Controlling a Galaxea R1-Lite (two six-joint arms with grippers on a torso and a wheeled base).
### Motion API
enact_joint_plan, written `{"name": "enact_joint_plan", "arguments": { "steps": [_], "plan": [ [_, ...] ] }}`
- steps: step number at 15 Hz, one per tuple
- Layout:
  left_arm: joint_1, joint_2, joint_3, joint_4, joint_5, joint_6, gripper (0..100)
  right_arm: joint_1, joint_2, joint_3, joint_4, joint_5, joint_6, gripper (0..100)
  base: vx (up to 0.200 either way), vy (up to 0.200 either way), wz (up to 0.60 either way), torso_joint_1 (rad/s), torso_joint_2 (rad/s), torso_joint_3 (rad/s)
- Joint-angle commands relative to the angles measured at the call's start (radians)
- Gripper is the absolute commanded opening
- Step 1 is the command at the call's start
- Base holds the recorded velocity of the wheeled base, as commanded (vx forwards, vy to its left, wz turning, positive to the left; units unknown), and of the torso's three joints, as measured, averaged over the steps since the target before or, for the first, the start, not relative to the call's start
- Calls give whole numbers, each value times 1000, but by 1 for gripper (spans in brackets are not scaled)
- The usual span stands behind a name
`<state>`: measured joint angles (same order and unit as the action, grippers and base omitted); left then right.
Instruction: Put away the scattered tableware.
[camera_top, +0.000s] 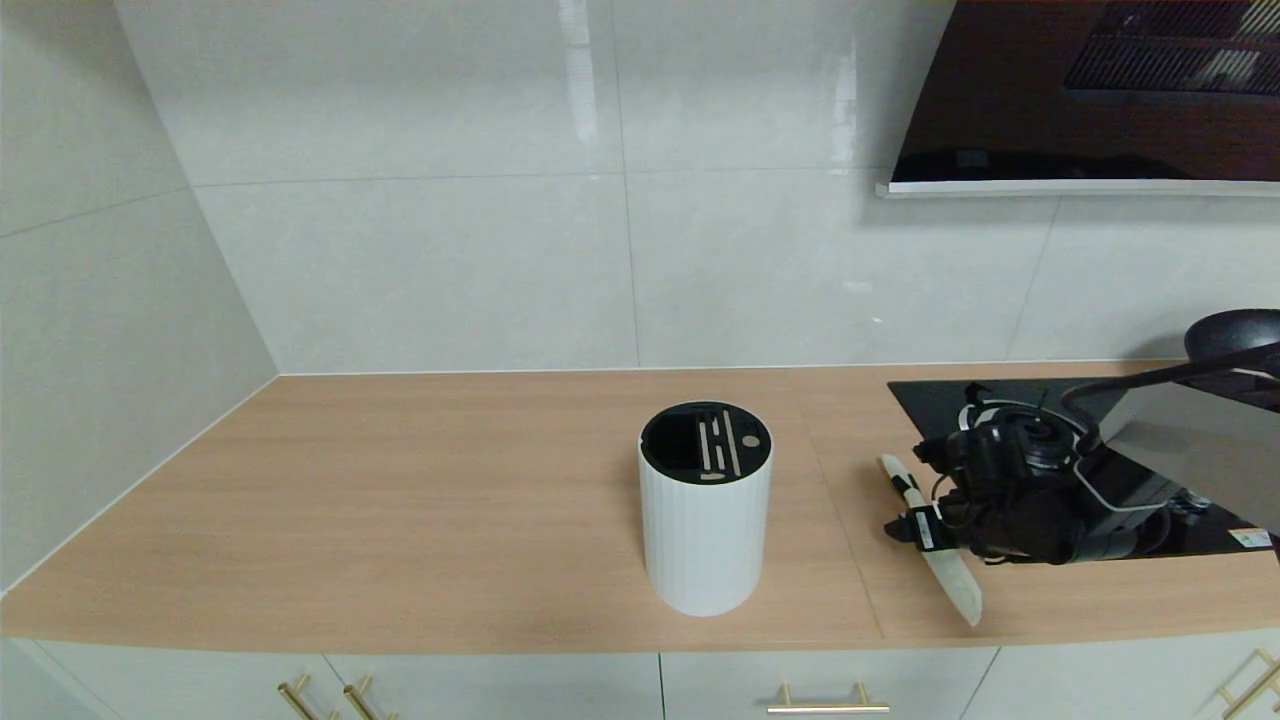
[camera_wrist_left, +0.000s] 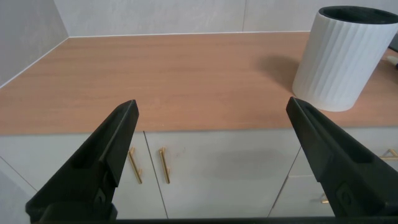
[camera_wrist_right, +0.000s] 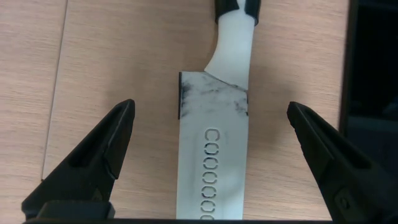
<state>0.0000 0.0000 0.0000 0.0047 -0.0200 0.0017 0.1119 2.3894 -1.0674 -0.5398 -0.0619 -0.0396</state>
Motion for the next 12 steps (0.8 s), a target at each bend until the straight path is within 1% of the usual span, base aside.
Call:
{"name": "enact_joint_plan", "arguments": {
  "steps": [1, 8, 9, 12],
  "plan": [
    [0, 0, 0, 0, 0, 0, 100, 0, 1, 0, 0, 1, 0, 100, 0, 0, 0, 0, 0, 0],
    [0, 0, 0, 0, 0, 0, 100, 0, 10, 0, 0, 1, -2, 100, 0, 0, 0, 0, 0, 0],
    [0, 0, 0, 0, 0, 0, 100, 0, 11, 0, 0, 1, -2, 0, 0, 0, 0, 0, 0, 0],
    [0, 0, 0, 0, 0, 0, 100, 0, 11, 6, 0, 2, -2, 0, 0, 0, 0, 0, 0, 0]
  ]
}}
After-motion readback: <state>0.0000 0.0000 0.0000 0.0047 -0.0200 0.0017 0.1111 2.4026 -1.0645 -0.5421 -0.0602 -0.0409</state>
